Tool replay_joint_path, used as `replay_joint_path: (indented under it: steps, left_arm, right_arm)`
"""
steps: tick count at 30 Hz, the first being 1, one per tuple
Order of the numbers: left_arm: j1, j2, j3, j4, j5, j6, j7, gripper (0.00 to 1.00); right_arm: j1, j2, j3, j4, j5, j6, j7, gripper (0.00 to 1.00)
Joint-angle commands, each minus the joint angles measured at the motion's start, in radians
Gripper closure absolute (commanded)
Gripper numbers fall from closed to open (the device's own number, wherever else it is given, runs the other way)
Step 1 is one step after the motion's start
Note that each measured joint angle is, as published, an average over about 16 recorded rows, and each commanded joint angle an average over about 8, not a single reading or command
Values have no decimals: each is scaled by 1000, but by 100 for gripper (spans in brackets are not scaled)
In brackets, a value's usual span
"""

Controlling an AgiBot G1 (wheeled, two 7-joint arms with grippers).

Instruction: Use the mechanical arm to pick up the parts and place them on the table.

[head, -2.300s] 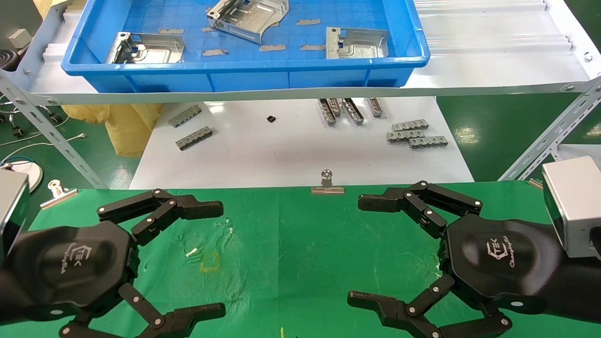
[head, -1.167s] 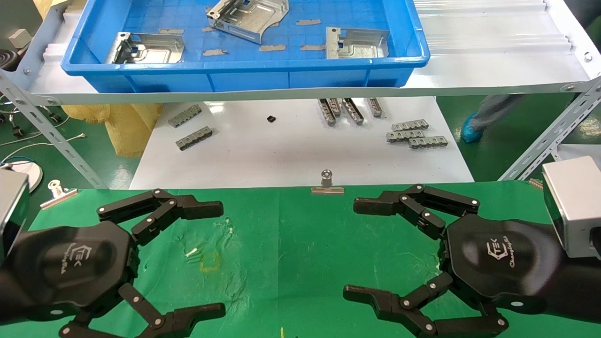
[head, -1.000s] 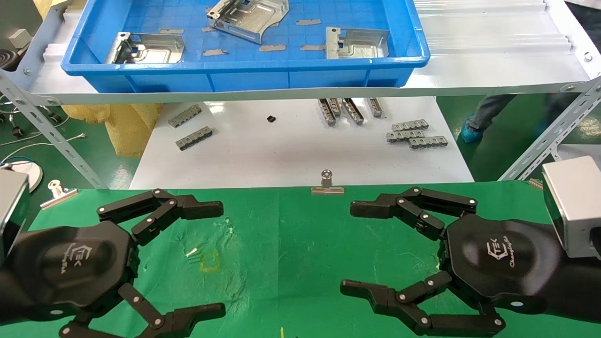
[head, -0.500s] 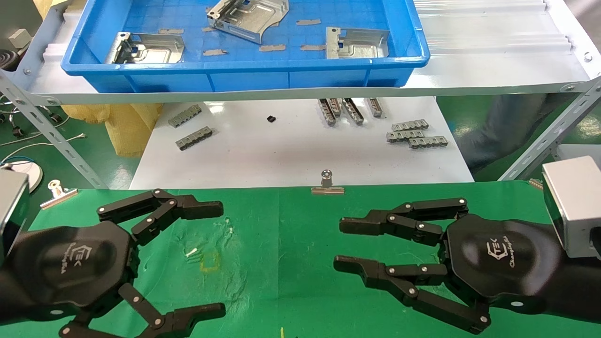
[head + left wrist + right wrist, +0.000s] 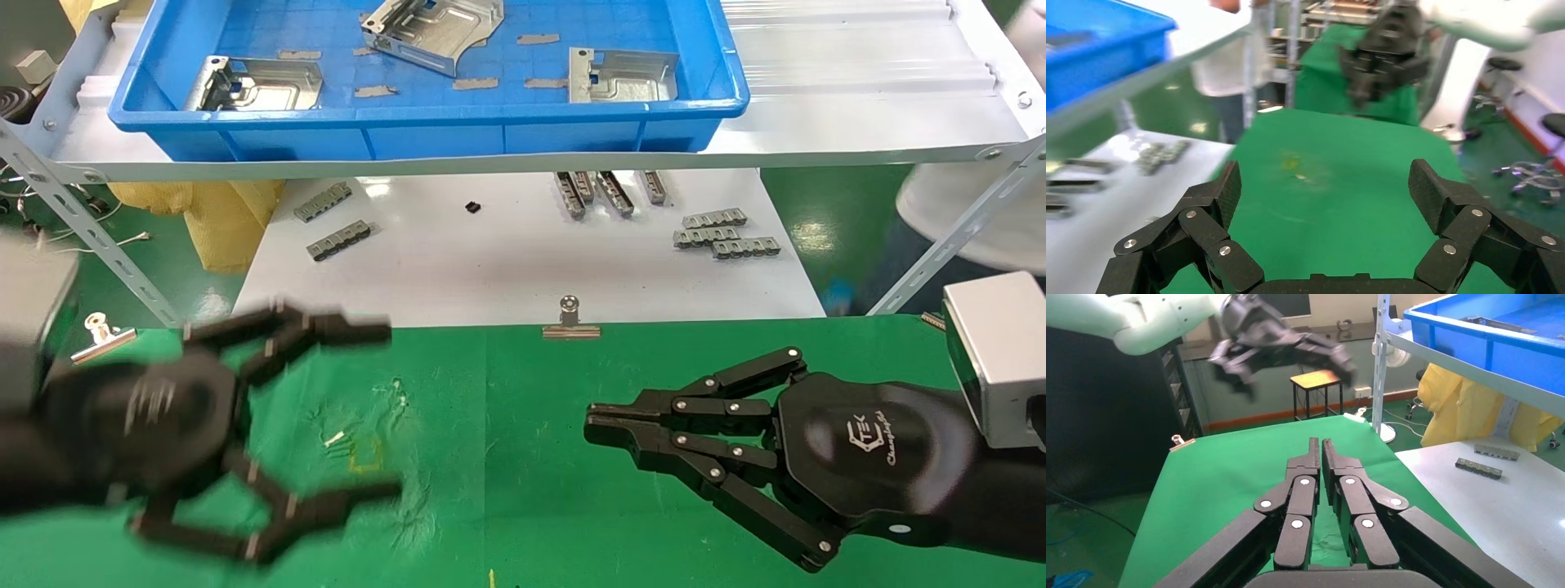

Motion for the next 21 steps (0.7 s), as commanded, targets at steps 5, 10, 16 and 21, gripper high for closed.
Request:
replay_joint_path:
  steps: [5,10,16,21]
  left_arm:
    - [-222,112,60,141,126,-56,-56,0]
    - [-426,264,122,391,249,-111,-36,0]
    - [-610,426,173,716,369,-238,33,0]
    - [-692,542,190,943,425,-437,80,0]
  right_arm:
    - [0,0,0,0,0,0,0,100]
    - [0,0,0,0,0,0,0,100]
    - [0,0,0,0,0,0,0,100]
    - [0,0,0,0,0,0,0,100]
